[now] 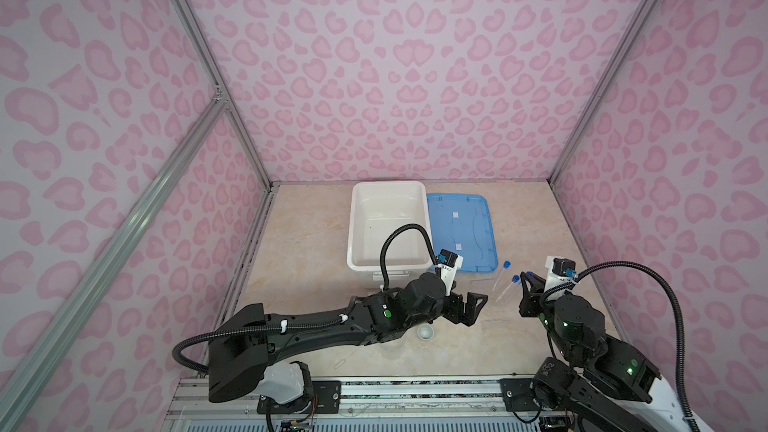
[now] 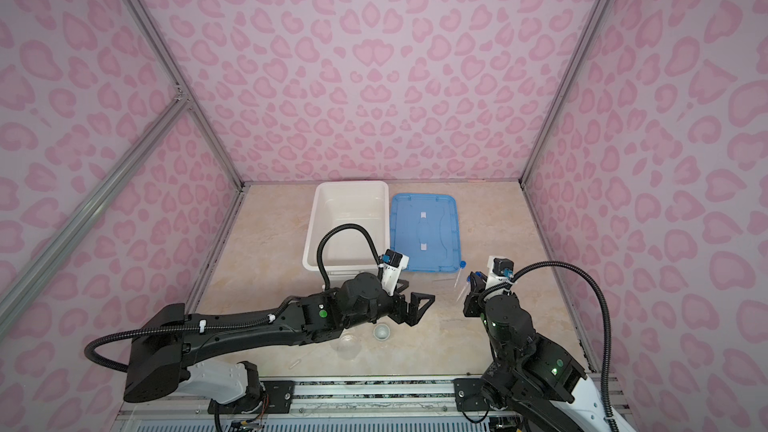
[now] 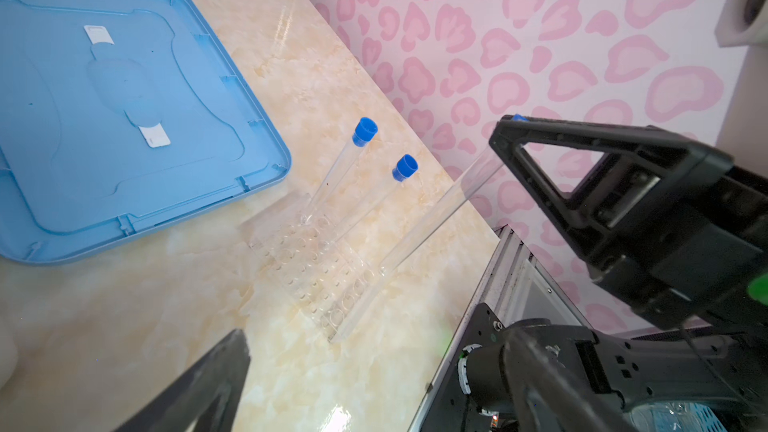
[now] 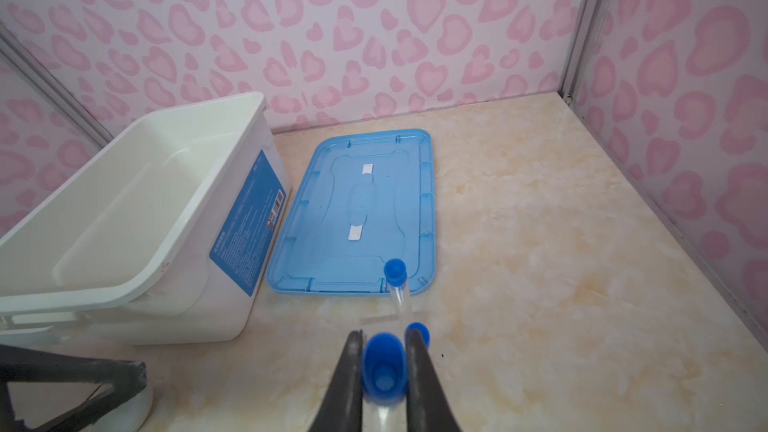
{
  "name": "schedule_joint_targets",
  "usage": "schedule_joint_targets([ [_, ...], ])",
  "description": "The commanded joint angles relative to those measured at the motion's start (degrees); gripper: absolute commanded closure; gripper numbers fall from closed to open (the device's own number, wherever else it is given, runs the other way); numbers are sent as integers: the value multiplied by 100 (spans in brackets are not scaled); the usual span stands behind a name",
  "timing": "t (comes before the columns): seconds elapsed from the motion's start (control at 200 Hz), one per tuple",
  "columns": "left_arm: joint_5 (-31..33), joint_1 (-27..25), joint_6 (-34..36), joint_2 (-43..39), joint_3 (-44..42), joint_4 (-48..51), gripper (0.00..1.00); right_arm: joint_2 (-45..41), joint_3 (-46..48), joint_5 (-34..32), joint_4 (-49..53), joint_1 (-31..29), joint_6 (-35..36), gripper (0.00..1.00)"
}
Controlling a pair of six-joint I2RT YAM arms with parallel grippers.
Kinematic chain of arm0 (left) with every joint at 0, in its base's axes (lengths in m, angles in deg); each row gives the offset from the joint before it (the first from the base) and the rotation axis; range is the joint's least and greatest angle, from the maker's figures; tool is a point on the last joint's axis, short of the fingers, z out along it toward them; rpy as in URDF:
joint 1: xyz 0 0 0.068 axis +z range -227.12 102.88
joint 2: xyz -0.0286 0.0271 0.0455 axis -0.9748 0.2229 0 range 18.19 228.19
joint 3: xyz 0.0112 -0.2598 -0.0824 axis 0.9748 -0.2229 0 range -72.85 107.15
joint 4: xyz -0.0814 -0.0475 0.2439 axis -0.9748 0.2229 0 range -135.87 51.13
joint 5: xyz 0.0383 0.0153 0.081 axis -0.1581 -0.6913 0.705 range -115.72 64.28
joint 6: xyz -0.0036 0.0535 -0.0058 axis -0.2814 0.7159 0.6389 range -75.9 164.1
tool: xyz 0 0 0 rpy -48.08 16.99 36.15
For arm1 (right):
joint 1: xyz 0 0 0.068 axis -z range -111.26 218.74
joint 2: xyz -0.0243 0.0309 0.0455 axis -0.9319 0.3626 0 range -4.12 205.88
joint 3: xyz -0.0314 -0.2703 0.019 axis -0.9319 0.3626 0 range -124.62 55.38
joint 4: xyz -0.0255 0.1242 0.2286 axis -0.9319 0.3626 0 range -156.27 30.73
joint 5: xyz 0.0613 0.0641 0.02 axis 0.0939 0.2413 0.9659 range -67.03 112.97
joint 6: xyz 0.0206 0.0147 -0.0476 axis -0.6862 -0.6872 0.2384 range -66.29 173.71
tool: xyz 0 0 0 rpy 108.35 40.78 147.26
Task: Organize the chemistry lab equipment
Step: 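Lower the third tube into the clear rack with the right gripper and release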
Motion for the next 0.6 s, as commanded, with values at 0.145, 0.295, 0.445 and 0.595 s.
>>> schedule_joint_targets([
  [0.145, -154, -9, -97, 104, 117, -198, 2, -157, 461, -626, -200, -1, -136, 86],
  [0.295, -230, -28, -231, 212, 65, -336, 2, -251, 650, -762, -426, -7, -9, 87],
  [0.445, -235, -87, -240, 315, 102, -370, 2, -335, 812, -809, -513, -3, -29, 87],
  [0.595, -91, -127, -233, 328, 96, -364, 2, -402, 992, -743, -569, -5, -137, 88],
])
